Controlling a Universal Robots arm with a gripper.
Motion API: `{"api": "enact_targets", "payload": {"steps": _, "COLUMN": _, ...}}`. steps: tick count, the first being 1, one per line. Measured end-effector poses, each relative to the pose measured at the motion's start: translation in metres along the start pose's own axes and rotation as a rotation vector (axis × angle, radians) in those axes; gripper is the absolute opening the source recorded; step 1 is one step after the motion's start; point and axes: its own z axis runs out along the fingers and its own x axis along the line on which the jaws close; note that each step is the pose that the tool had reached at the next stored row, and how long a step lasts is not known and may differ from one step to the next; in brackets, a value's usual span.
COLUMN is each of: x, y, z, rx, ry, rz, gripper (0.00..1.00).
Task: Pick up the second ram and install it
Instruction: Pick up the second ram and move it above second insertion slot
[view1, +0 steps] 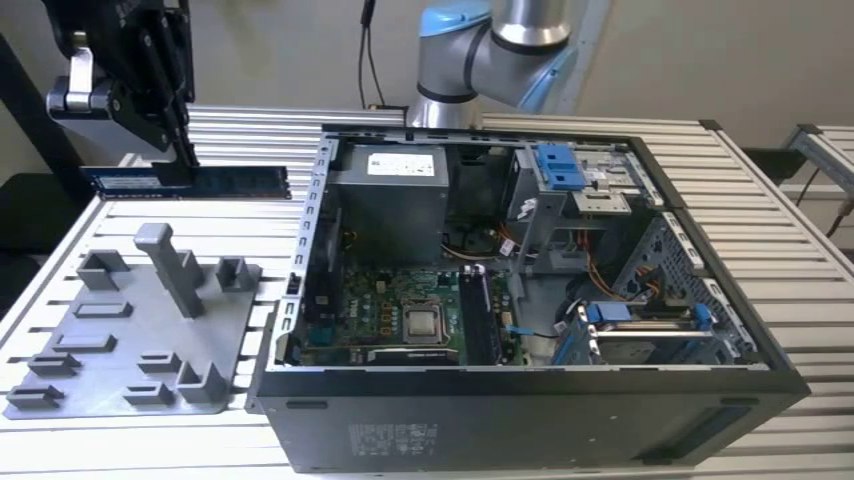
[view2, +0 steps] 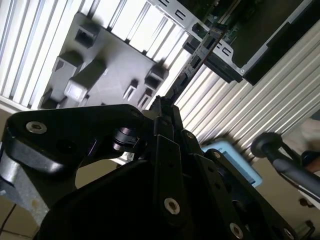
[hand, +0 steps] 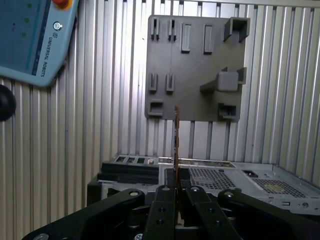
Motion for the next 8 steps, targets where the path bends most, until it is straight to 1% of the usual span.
{"api": "enact_targets", "payload": {"steps": 5, "x": 0.0002, "y": -0.0066, "z": -0.0001, "rx": 0.0000, "ry": 0.0000, "rz": 0.000, "gripper": 0.14}}
{"api": "enact_targets", "payload": {"steps": 8, "x": 0.0005, "y": -0.0126, "z": -0.0003, "rx": 0.0000, "ry": 0.0000, "rz": 0.000, "gripper": 0.14}}
